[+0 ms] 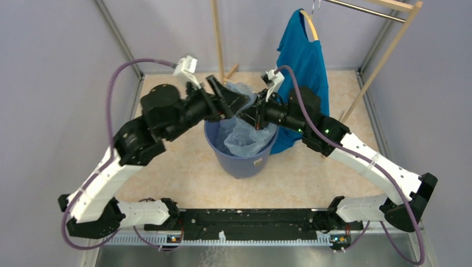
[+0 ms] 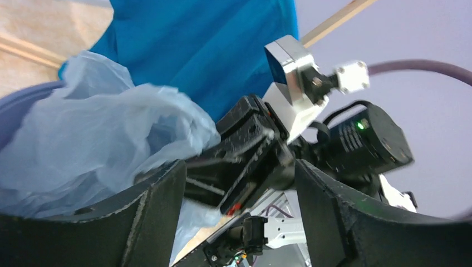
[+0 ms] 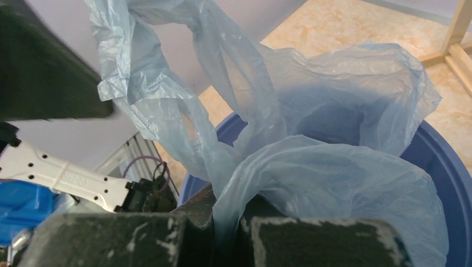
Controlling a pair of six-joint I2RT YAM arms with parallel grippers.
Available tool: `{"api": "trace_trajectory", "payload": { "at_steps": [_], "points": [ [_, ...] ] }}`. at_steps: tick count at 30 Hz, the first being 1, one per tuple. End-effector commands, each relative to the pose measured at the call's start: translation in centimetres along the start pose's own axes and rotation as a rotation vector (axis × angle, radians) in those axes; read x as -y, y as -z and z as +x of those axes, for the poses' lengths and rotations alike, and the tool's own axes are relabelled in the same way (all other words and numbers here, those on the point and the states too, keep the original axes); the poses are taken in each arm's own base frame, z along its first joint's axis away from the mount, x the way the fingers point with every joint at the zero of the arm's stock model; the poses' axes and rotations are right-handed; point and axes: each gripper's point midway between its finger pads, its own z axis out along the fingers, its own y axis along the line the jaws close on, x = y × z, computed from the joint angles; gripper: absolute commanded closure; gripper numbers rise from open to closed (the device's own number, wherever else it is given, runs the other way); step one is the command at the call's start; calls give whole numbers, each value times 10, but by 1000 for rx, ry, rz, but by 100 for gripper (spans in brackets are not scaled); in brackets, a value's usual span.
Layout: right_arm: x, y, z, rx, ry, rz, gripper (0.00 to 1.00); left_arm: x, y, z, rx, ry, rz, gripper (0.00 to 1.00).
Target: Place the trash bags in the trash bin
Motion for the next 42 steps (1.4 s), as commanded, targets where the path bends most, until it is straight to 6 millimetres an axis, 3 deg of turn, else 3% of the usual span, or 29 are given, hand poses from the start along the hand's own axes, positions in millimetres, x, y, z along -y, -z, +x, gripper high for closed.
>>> {"api": "trace_trajectory", "payload": {
  "at_steps": [1, 7, 15, 19, 22, 24, 26, 30, 33, 35, 37, 42],
  "points": [
    [-3, 8, -9, 47, 59, -20, 100, 17, -33, -4, 22, 81, 38, 25],
    [-4, 11, -7, 46, 83, -34, 100, -2, -56, 4, 47, 88, -28, 34],
    [-8, 17, -13, 72, 102, -47, 100, -33, -54, -2, 136, 90, -147, 35],
    [-10, 16, -10, 64, 96, -59, 100, -32, -62, -10, 167, 55, -151, 37],
    [-8, 18, -10, 65, 92, -52, 100, -31, -73, -8, 151, 22, -151, 44],
    [-8, 18, -8, 60, 89, -51, 100, -31, -78, -7, 143, 7, -136, 59],
    [-6, 19, -5, 43, 90, -40, 96, -32, -77, -9, 142, -12, -125, 76],
    [7, 30, -7, 31, 106, 49, 72, -45, -69, -11, 107, -68, -106, 97],
    [11, 41, -12, 35, 103, 92, 55, -63, -62, -7, 29, -52, -82, 100],
    [11, 44, -15, 38, 103, 99, 42, -64, -55, -3, -9, -48, -29, 100],
    [15, 46, -15, 44, 101, 124, 42, -59, -47, -2, -26, -60, 34, 100],
    [21, 52, -25, 105, 51, 179, 53, -53, -31, 2, -79, -110, 104, 100]
  ]
}}
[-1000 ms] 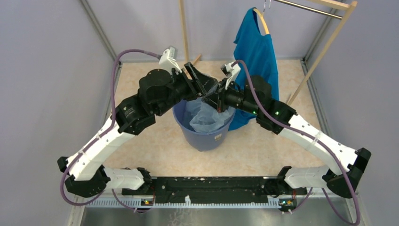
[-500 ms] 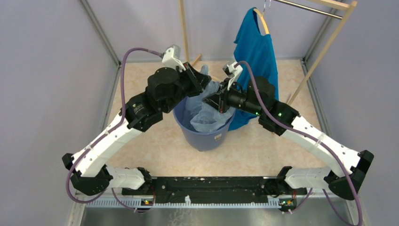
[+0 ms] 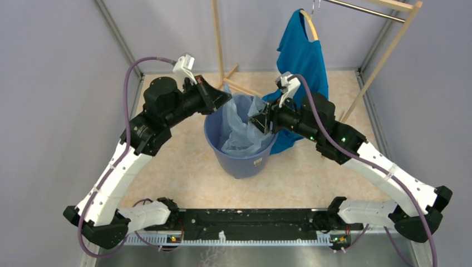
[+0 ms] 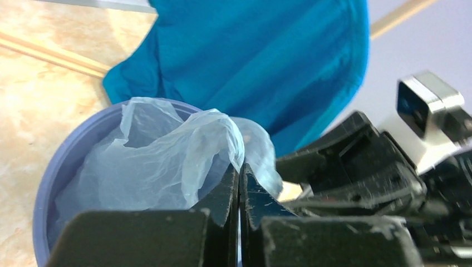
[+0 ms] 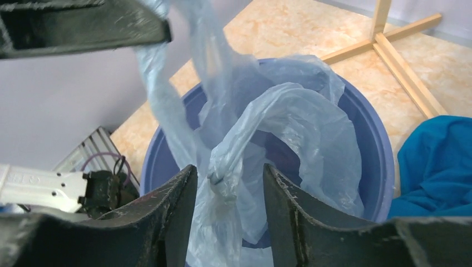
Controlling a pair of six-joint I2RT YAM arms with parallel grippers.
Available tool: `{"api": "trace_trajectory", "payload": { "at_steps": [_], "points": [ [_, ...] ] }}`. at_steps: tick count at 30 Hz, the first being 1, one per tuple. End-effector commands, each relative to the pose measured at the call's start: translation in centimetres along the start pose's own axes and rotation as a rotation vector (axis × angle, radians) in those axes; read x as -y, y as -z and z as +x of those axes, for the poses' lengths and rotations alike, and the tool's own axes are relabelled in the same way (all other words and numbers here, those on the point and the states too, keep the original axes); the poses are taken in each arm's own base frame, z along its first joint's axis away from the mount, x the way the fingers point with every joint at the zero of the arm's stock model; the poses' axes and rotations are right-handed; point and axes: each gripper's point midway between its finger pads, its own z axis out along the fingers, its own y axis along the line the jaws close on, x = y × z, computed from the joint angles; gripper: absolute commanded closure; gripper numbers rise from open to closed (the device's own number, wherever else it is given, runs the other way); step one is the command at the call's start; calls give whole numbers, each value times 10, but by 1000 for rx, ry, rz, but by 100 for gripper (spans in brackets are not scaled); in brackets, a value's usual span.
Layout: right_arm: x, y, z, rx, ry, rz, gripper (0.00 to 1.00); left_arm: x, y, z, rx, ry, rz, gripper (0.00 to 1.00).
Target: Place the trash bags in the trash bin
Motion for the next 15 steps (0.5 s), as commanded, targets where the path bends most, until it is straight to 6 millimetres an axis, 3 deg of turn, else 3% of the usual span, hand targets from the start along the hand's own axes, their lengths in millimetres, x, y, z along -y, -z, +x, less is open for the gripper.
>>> {"api": "trace_trajectory", "payload": {
  "at_steps": [1, 10, 12, 15],
  "points": [
    [-1, 15, -37, 124, -51, 34, 54, 29, 22, 0, -42, -70, 178, 100],
    [-2, -1, -28, 116, -185, 32, 38, 32, 26, -3, -46, -126, 213, 100],
    [1, -5, -27, 120, -200, 44, 46, 34, 26, -1, -58, -133, 228, 100],
    [6, 1, -37, 163, -216, 83, 70, 21, 30, -4, -47, -165, 156, 100]
  ]
}}
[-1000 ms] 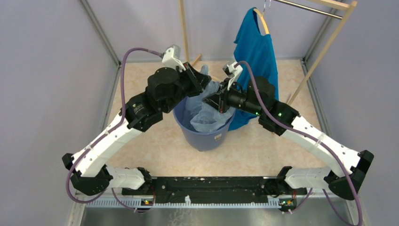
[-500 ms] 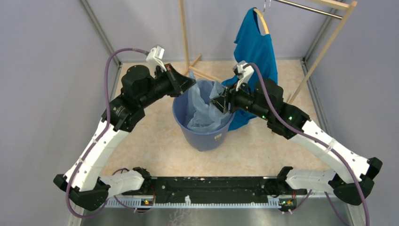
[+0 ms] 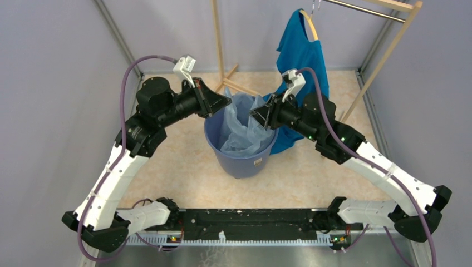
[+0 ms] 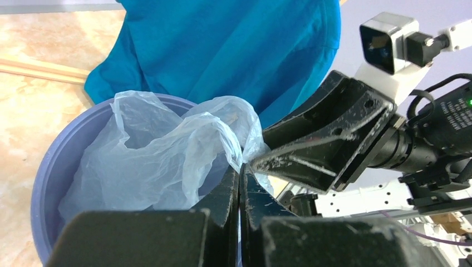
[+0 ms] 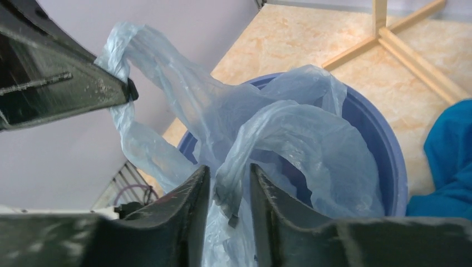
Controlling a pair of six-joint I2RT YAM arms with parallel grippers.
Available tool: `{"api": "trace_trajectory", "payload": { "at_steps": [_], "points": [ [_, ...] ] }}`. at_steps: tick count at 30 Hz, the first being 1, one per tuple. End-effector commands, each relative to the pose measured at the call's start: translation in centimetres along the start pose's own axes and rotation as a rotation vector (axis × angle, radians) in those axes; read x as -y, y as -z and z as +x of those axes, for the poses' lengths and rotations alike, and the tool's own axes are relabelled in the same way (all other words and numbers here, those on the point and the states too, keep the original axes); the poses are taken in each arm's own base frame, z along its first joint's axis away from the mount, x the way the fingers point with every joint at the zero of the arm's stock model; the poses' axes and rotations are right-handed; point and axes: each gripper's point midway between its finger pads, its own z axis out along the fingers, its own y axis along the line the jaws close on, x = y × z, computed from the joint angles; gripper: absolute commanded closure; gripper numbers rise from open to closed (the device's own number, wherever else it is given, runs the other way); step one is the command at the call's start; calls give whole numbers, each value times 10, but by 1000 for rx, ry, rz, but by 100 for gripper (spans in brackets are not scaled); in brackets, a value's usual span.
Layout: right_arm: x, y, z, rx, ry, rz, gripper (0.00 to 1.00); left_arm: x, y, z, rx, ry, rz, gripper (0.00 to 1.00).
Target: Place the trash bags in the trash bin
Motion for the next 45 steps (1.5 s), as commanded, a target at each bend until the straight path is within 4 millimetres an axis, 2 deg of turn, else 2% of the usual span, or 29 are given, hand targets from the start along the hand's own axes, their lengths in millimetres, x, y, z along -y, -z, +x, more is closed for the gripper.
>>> {"api": "trace_trajectory", "payload": {
  "at_steps": [1, 4, 7, 12, 16, 18, 21, 27, 31, 33, 34, 37, 40, 42, 45],
  "points": [
    [3, 4, -25, 103, -57, 40, 77, -4, 13, -11, 35, -81, -49, 100],
    [14, 25, -31, 138, -60, 101, 90, -14, 25, -7, 6, -114, -91, 100],
    [28, 49, -33, 167, -73, 170, 97, -31, 37, -9, -6, -118, -191, 100],
    [42, 88, -29, 199, -107, 222, 99, -85, 78, -22, 69, -205, -539, 100],
    [57, 110, -14, 166, -97, 278, 100, -112, 93, -6, 7, -237, -672, 100],
    [65, 119, -8, 159, -82, 313, 100, -131, 107, -3, -7, -259, -789, 100],
    [79, 131, -1, 150, -53, 368, 100, -150, 124, 3, -25, -294, -903, 100],
    [102, 133, 25, 69, 51, 449, 100, -162, 124, 32, -71, -267, -895, 100],
    [132, 142, 34, 55, 125, 595, 100, -188, 137, 41, -99, -266, -1049, 100],
    [145, 146, 31, 89, 136, 672, 100, -192, 136, 37, -90, -257, -1080, 100],
    [147, 145, 27, 112, 144, 684, 100, -186, 130, 32, -77, -248, -1054, 100],
    [149, 143, 7, 176, 195, 722, 100, -164, 114, 5, 1, -235, -956, 100],
    [164, 150, -14, 217, 259, 883, 100, -152, 114, -23, 94, -251, -945, 99],
    [176, 154, -19, 209, 312, 990, 100, -157, 116, -28, 108, -273, -980, 100],
    [190, 148, -14, 139, 305, 1006, 100, -182, 126, -16, 46, -321, -1110, 100]
  ]
}}
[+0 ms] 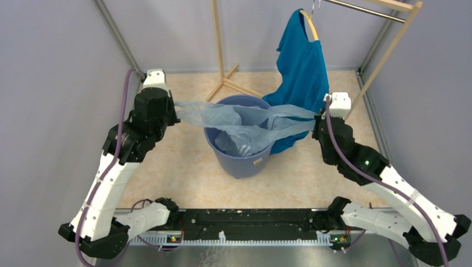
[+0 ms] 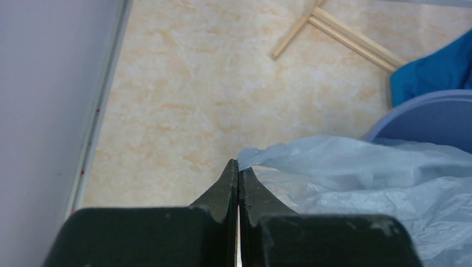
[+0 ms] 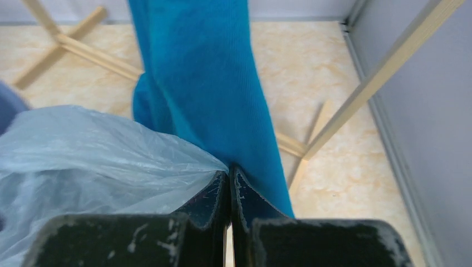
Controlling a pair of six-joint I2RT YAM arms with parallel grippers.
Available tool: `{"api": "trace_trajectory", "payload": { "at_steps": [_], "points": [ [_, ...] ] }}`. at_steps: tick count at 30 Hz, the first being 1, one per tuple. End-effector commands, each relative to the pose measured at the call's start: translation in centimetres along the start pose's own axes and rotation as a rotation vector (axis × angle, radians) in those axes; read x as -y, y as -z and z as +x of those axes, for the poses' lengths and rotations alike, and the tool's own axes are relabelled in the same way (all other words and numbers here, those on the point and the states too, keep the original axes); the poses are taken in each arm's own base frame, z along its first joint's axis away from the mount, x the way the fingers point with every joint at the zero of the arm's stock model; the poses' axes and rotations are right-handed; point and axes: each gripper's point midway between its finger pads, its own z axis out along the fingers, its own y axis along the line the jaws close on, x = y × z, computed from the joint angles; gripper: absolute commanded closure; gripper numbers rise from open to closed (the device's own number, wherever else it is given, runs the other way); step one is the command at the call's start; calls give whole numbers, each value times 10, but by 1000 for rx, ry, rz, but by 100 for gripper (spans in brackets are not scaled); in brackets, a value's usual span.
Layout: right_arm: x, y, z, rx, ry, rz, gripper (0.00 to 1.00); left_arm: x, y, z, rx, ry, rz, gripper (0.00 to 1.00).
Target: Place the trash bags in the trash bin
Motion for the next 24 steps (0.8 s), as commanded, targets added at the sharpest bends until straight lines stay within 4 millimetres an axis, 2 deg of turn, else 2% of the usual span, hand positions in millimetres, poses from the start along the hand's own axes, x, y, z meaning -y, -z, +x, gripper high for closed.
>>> {"api": "trace_trajectory", "payload": {
  "at_steps": [1, 3, 6, 10, 13, 16, 19, 21, 24],
  "points": [
    [23, -14, -16, 2, 19, 107, 100, -29, -13, 7, -5, -78, -181, 100],
    [24, -18, -9, -21, 21, 97, 100, -41, -14, 26, -55, -98, -244, 100],
    [13, -15, -4, -44, 37, 10, 96, -39, -7, 40, -78, -81, -187, 100],
    [-8, 4, -4, -69, 30, -187, 85, -5, 16, 39, -44, -1, 74, 98],
    [-27, 22, -5, -119, -18, -323, 82, 18, 32, 36, -33, 37, 238, 94],
    [-48, 40, -2, -218, -84, -442, 66, 26, 41, 33, -30, 57, 300, 92],
    [-46, 53, -1, -328, -221, -396, 43, 29, 48, 30, -18, 74, 331, 92],
    [-39, 61, 0, -384, -331, -338, 39, 30, 52, 29, -12, 81, 346, 92],
    [-47, 79, -5, -430, -502, -379, 30, 30, 54, 30, -8, 89, 354, 92]
  ]
}}
